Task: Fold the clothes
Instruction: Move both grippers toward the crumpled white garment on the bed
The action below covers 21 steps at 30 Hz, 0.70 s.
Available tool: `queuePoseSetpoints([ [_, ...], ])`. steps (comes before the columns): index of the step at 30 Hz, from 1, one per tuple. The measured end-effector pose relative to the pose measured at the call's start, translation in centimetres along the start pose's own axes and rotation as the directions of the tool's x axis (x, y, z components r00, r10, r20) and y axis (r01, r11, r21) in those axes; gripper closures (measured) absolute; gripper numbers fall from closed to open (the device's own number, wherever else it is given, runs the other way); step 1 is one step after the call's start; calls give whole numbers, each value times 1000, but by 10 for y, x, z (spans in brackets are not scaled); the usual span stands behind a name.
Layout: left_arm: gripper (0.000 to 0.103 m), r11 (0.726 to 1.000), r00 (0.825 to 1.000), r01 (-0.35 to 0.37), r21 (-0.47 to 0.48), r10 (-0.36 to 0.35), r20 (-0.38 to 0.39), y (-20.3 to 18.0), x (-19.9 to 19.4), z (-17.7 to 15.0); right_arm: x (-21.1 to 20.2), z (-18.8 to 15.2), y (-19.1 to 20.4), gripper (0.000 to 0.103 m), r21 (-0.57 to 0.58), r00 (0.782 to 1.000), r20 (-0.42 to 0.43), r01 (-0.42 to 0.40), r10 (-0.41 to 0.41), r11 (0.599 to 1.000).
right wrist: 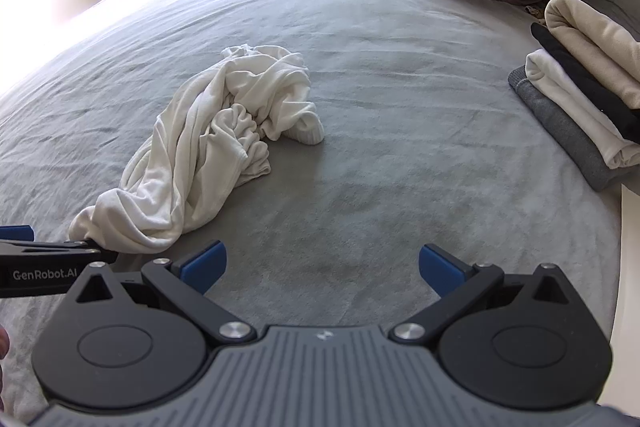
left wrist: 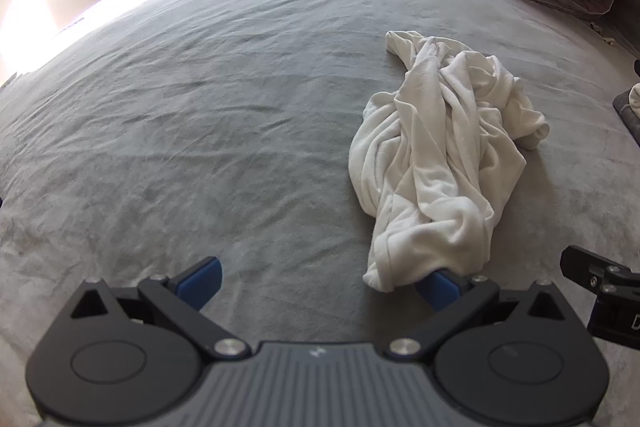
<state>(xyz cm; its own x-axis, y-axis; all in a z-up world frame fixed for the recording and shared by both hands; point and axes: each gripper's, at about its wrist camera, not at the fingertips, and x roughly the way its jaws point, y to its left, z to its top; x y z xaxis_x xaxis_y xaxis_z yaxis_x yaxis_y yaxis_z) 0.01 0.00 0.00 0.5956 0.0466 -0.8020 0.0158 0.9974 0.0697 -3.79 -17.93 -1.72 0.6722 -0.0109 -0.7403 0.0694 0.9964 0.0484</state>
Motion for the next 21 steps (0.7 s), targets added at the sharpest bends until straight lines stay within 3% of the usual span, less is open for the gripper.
queuePoseSetpoints([
  [21, 0, 1000, 999, -3, 26, 5, -44, 1, 19, -3, 9, 0, -1, 0, 9, 999, -31, 6, -6, 1000],
])
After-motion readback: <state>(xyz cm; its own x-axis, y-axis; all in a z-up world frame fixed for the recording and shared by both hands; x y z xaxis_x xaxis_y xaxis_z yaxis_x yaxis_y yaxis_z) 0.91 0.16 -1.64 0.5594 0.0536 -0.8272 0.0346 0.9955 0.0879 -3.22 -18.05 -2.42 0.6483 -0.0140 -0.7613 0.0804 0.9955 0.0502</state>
